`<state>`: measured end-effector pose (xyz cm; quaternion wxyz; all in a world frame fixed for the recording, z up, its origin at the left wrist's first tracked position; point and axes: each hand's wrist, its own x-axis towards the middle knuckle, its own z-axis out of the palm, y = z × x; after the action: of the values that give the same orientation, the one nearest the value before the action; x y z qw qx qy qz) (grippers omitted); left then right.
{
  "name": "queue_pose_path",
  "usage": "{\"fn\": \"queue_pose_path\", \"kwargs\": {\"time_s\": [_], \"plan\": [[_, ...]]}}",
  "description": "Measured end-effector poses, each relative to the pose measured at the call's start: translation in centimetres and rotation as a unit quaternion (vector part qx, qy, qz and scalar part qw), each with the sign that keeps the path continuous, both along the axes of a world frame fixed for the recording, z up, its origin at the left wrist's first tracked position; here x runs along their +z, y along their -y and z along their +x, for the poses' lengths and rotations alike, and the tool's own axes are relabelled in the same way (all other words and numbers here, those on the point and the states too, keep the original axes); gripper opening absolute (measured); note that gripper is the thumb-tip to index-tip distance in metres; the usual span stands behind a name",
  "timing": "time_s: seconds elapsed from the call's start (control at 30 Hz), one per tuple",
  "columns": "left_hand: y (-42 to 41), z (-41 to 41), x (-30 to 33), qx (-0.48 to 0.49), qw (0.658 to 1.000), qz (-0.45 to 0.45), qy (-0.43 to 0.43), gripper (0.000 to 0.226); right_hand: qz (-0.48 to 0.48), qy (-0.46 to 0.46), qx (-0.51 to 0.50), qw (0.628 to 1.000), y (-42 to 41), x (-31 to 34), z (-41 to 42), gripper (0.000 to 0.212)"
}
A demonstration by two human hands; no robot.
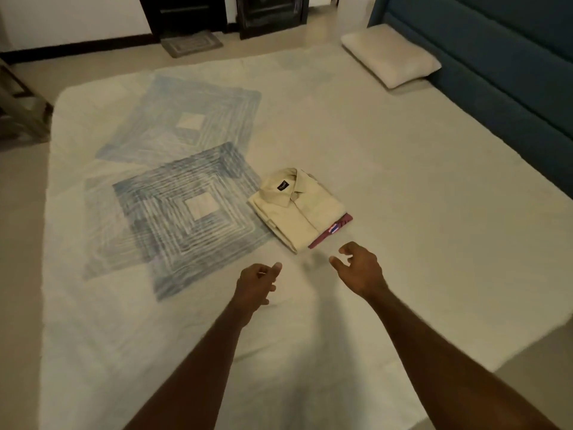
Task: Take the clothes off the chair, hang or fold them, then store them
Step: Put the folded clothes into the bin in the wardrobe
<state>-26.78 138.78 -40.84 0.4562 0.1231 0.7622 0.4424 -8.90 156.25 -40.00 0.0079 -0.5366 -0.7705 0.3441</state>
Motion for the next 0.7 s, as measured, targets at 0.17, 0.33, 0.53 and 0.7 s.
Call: {"fn": "queue_pose_path", "kwargs": {"time_s": [0.17, 0.33, 0.53, 0.7], "plan": [[-8.5, -1.6, -7.5, 0.053, 0.990, -0.063, 0.110, 0.052, -0.021, 0.035, 0.051, 0.998, -12.6, -6.1, -3.9, 0.077], [-15.0, -4.3, -14.0, 0.150, 0.967, -0.059, 0.196, 0.094, -0.006, 0.063, 0.098, 0.993, -21.9, -11.6, -9.7, 0.100], [-20.8, -6.5, -18.6, 0.196, 0.946, 0.022, 0.257, 0.056, -0.102, 0.052, 0.067, 0.991, -28.0, -17.4, -16.2, 0.148], [-23.1, -7.5, -22.1, 0.214, 0.937, 0.061, 0.269, 0.087, -0.055, 0.074, 0.085, 0.992, -26.3, -22.6, -16.2, 0.152]]}}
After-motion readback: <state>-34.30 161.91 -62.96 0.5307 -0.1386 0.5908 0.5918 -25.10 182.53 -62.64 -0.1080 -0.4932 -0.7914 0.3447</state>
